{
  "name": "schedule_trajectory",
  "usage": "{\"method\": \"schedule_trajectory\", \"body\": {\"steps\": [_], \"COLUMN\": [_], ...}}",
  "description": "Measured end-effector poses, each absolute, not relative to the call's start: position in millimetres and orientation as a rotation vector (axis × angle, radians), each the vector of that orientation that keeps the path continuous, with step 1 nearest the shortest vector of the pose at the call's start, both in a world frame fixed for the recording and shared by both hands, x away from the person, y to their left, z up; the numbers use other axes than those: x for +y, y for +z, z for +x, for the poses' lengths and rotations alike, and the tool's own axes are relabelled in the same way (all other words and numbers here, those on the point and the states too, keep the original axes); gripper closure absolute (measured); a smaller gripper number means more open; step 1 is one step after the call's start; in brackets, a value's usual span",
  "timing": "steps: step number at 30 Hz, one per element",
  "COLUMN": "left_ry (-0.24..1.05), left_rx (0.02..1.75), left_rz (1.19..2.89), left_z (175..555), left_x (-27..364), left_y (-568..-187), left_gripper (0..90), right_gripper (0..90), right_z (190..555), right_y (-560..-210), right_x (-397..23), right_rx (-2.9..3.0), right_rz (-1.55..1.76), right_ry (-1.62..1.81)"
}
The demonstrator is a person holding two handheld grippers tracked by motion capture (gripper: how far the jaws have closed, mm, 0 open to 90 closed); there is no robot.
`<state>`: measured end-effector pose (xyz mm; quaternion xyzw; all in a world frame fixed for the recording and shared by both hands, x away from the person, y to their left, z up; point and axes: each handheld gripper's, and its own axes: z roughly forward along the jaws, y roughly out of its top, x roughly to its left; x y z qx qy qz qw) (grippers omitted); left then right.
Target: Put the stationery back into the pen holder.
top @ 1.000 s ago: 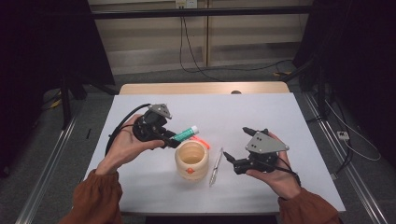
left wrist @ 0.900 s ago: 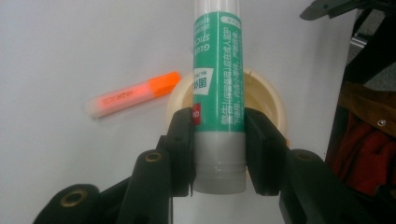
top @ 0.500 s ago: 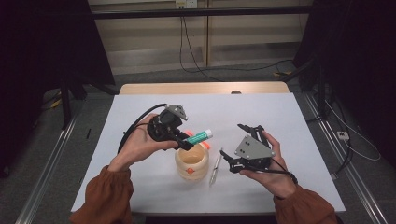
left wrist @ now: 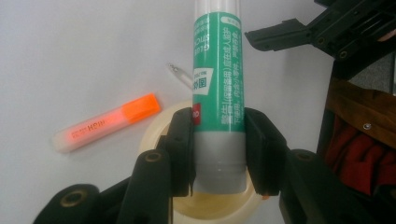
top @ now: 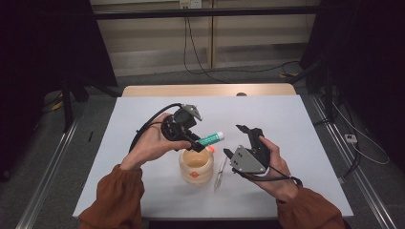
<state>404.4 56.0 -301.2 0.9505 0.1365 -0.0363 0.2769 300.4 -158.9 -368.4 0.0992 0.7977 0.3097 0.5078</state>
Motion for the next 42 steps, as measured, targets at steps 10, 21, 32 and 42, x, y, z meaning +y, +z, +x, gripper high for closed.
{"method": "schedule_trajectory", "body": {"steps": [10, 21, 32, 42], "left_ry": [-0.098, -0.074, -0.092, -0.087], "left_rx": [0.385, 0.364, 0.35, 0.353], "left_rz": [2.564, 2.591, 2.584, 2.585], "left_z": [406.5, 406.1, 406.2, 406.2], "left_x": [49.6, 37.7, 31.6, 28.8], "left_y": [-300.7, -302.5, -302.3, -306.4], "left_gripper": [65.6, 65.6, 65.6, 65.5], "right_gripper": [24.8, 33.7, 52.5, 66.0], "right_z": [298.6, 296.7, 296.4, 295.9], "right_y": [-372.7, -377.6, -385.4, -390.7], "right_x": [-149.5, -135.9, -121.5, -116.5], "right_rx": [1.881, 1.858, 1.793, 1.796], "right_rz": [0.123, -0.02, -0.162, -0.217], "right_ry": [0.667, 0.563, 0.426, 0.383]}}
